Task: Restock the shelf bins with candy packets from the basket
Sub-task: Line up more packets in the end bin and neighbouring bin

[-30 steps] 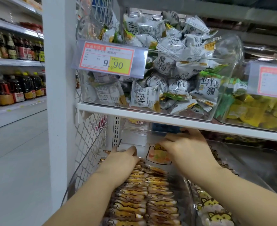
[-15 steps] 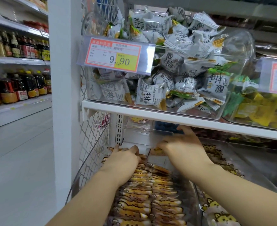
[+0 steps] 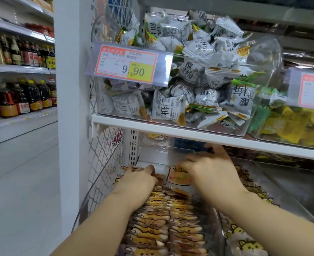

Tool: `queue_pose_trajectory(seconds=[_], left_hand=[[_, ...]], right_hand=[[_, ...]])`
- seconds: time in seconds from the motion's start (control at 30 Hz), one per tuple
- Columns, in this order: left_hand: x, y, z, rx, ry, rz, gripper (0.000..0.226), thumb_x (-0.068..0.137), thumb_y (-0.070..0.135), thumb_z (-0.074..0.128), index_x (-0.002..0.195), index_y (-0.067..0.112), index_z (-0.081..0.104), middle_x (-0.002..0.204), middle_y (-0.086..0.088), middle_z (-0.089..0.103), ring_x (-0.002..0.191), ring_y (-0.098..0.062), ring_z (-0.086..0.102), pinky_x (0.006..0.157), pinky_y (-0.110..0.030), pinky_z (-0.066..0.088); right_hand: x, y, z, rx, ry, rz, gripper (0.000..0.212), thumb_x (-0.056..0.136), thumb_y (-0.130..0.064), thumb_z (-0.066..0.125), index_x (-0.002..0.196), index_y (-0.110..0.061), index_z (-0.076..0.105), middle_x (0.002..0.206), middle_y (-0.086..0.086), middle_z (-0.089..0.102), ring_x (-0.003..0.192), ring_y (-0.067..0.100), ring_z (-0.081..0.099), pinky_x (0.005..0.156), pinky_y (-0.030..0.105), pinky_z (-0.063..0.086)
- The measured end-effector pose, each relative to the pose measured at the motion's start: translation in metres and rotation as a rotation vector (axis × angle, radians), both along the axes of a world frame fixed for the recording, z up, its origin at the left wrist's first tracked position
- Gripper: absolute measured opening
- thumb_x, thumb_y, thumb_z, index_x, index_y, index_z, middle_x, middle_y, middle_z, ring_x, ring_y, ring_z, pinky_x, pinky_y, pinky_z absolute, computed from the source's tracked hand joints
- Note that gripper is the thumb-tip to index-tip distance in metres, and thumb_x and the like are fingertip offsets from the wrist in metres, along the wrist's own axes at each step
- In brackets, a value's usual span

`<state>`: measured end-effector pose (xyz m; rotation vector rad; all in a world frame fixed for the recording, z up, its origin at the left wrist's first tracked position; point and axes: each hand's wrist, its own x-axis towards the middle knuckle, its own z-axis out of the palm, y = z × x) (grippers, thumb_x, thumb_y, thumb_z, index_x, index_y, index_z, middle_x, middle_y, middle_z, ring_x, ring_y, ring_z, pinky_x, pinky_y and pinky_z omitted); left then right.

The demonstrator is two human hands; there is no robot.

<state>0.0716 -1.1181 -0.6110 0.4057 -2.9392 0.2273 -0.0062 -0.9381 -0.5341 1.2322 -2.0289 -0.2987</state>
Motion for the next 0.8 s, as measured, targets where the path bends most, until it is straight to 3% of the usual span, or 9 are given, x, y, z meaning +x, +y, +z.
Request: queue_pose_trajectory(seconds=[0.2,0.3,0.43,0.6,0.67,0.73,0.8], left_hand=[[0.0,0.0,0.001,0.009,0.003,-0.013,0.044,0.092,0.001,0.052,0.129,0.024,0.062,0.137,-0.007,0.045,0.122,-0.033,0.052,0.119,-0.061,0.018],[0.0,0.0,0.001,0.016,0.013,-0.016,0.046,0.091,0.0,0.052,0.129,0.023,0.062,0.136,-0.007,0.045,0.122,-0.033,0.051,0.119,-0.062,0.018],[0.002,0.002,0.003,0.01,-0.011,0.009,0.045,0.094,0.001,0.052,0.131,0.024,0.06,0.139,-0.007,0.044,0.126,-0.038,0.048,0.118,-0.06,0.016],[0.007,0.009,0.01,0.015,-0.046,0.05,0.039,0.098,0.005,0.052,0.135,0.02,0.057,0.144,-0.009,0.041,0.134,-0.043,0.039,0.119,-0.058,0.016],[0.009,0.01,0.011,-0.001,-0.053,0.047,0.039,0.098,0.005,0.054,0.134,0.019,0.057,0.144,-0.01,0.041,0.134,-0.043,0.038,0.119,-0.059,0.016],[0.009,0.011,0.012,0.011,-0.058,0.057,0.038,0.099,0.005,0.052,0.134,0.018,0.057,0.145,-0.011,0.041,0.134,-0.043,0.038,0.119,-0.059,0.017],[0.009,0.01,0.012,-0.003,-0.049,0.038,0.037,0.098,0.006,0.052,0.132,0.019,0.058,0.143,-0.009,0.042,0.132,-0.043,0.041,0.118,-0.059,0.018]], right_hand=[[-0.002,0.003,-0.002,0.012,-0.025,-0.009,0.034,0.051,-0.008,0.079,0.077,-0.029,0.074,0.068,-0.008,0.068,0.06,0.02,0.067,0.091,0.041,0.03],[0.008,-0.001,-0.001,0.141,-0.074,-0.071,0.031,0.061,-0.005,0.065,0.079,-0.029,0.073,0.065,-0.006,0.066,0.059,0.019,0.065,0.097,0.041,0.027],[0.009,-0.016,-0.002,0.305,-0.148,-0.14,0.032,0.087,-0.002,0.047,0.101,-0.024,0.066,0.093,-0.002,0.067,0.086,0.024,0.061,0.108,0.043,0.018],[-0.018,-0.043,-0.022,0.432,-0.226,-0.222,0.021,0.091,-0.002,0.052,0.082,-0.02,0.055,0.075,-0.001,0.047,0.089,0.025,0.053,0.116,0.046,0.022],[-0.031,-0.051,-0.031,0.483,-0.308,-0.259,0.019,0.092,-0.003,0.052,0.083,-0.017,0.058,0.07,0.001,0.041,0.089,0.028,0.051,0.115,0.05,0.027],[-0.04,-0.052,-0.036,0.496,-0.429,-0.273,0.013,0.095,-0.012,0.054,0.098,-0.018,0.065,0.079,0.003,0.053,0.105,0.031,0.058,0.109,0.047,0.038],[-0.048,-0.05,-0.043,0.477,-0.43,-0.245,0.019,0.096,-0.013,0.054,0.109,-0.015,0.067,0.105,0.007,0.064,0.116,0.033,0.055,0.107,0.045,0.04]])
